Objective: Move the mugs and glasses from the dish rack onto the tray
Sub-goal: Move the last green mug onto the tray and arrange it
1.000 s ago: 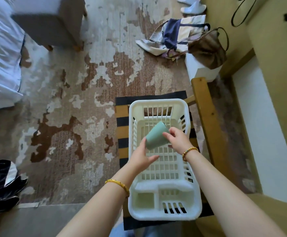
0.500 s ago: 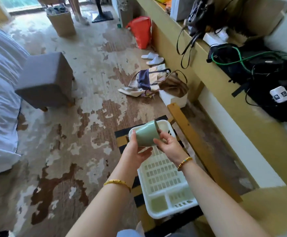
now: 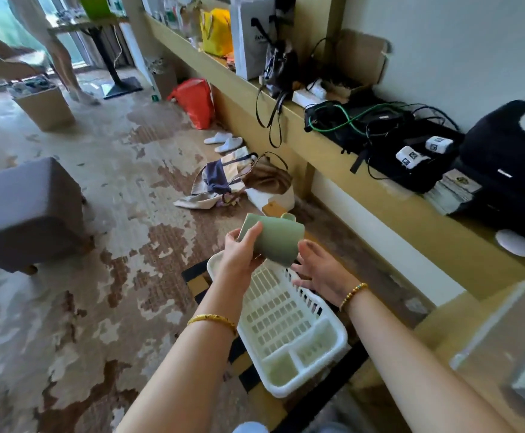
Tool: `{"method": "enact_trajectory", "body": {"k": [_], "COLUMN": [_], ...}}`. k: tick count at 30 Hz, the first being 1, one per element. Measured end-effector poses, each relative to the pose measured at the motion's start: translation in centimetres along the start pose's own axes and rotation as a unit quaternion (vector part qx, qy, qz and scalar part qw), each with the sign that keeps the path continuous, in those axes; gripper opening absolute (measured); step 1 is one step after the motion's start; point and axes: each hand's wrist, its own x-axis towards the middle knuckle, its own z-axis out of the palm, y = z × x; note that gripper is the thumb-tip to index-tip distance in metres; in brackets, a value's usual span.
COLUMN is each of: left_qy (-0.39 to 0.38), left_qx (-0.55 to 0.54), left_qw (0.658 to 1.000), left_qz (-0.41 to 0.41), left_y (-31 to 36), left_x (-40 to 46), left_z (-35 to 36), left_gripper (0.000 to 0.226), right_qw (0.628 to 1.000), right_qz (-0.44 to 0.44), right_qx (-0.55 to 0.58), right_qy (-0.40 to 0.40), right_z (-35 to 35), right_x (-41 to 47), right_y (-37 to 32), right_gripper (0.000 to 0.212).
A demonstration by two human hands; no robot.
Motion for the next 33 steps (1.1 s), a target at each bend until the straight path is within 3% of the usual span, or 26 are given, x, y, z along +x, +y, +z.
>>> {"method": "enact_trajectory", "body": {"k": [3,9,12,16,23,27,30,33], "left_qy": [-0.082,-0.207,-0.210,-0.279,-0.393,-0.485,-0.565,-0.613], "left_qx": [0.051,0.011,0.009,0.074,0.141,0.160,0.210,0.256], "left_qw": [0.995,0.978,0.976,0.954,0.904,0.857,0.797,0.745], "left_qz": [0.021,0.034,0.057,0.077,0.087,0.062,0.045,0.065], "left_y": [-0.7,-3.3,-5.3,-8.4,-15.4,-19.0,-21.3,-23.6], "left_x": [-1.0,-5.3,-8.3,-12.1,-20.6,-25.3,-28.6,-31.9], "left_z": [3.1,12.5,17.8,23.6,33.6,38.9,42.1,44.9], "left_gripper": [0.051,0.036,0.049,0.032,0.034,0.038,0.046,0.048], "right_qw": [0.995,0.977,0.969,0.963,0.918,0.837,0.797,0.766], "right_qz": [-0.010,-0.098,-0.137,-0.145,-0.157,-0.176,-0.144,-0.114], "right_qx": [0.101,0.184,0.167,0.153,0.057,-0.075,-0.175,-0.199], "right_qy": [-0.003,0.050,0.122,0.168,0.361,0.512,0.559,0.601], "right_z": [-2.1,-7.5,-10.5,-16.1,-25.9,-30.2,-32.4,-34.2], "right_x": [-2.7,-9.4,-13.4,-20.2,-32.4,-39.8,-44.6,-48.4], "right_y": [-0.6,-1.2,-2.0,-2.2,0.6,2.2,3.9,5.3], "right_gripper": [0.056,0.070,0.075,0.048,0.045,0.041,0.043,0.045]}}
